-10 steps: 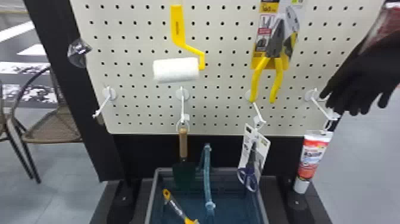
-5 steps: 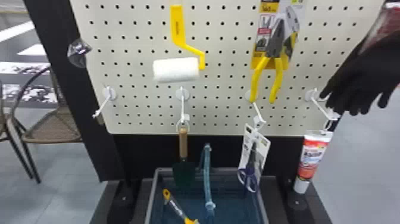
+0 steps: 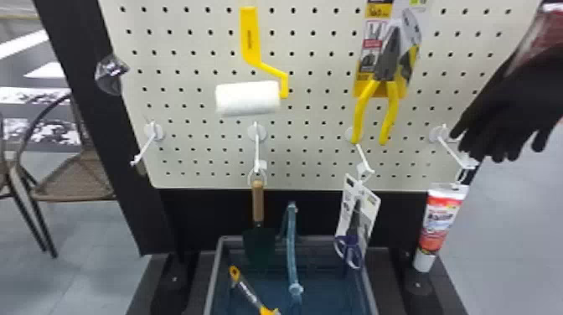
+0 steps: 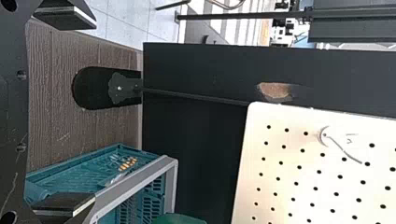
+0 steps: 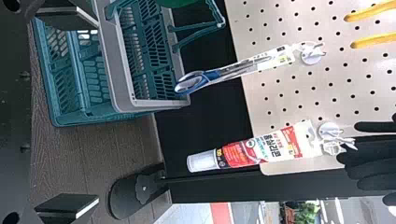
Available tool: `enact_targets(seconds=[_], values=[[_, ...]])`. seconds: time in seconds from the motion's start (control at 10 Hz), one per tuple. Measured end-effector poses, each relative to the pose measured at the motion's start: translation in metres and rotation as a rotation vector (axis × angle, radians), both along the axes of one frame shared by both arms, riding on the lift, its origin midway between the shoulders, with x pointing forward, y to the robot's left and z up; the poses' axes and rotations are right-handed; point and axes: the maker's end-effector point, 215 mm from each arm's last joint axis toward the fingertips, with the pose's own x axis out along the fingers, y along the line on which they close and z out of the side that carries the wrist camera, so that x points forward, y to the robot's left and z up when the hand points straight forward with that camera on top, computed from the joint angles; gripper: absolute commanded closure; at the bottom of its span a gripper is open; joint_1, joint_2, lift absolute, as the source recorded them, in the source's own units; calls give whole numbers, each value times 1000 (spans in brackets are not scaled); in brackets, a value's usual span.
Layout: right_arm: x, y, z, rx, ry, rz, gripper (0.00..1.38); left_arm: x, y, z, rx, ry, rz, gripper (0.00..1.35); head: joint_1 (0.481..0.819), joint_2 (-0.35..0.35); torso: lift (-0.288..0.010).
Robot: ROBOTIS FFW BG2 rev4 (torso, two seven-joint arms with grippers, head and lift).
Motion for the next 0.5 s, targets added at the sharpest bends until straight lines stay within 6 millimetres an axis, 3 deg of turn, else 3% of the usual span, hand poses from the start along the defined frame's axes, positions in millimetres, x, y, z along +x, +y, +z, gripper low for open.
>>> enact_targets(seconds=[0.5], values=[[0,0,0,0,0,0,-2,0,0,0,0,0,0,-2,549,0,-100]])
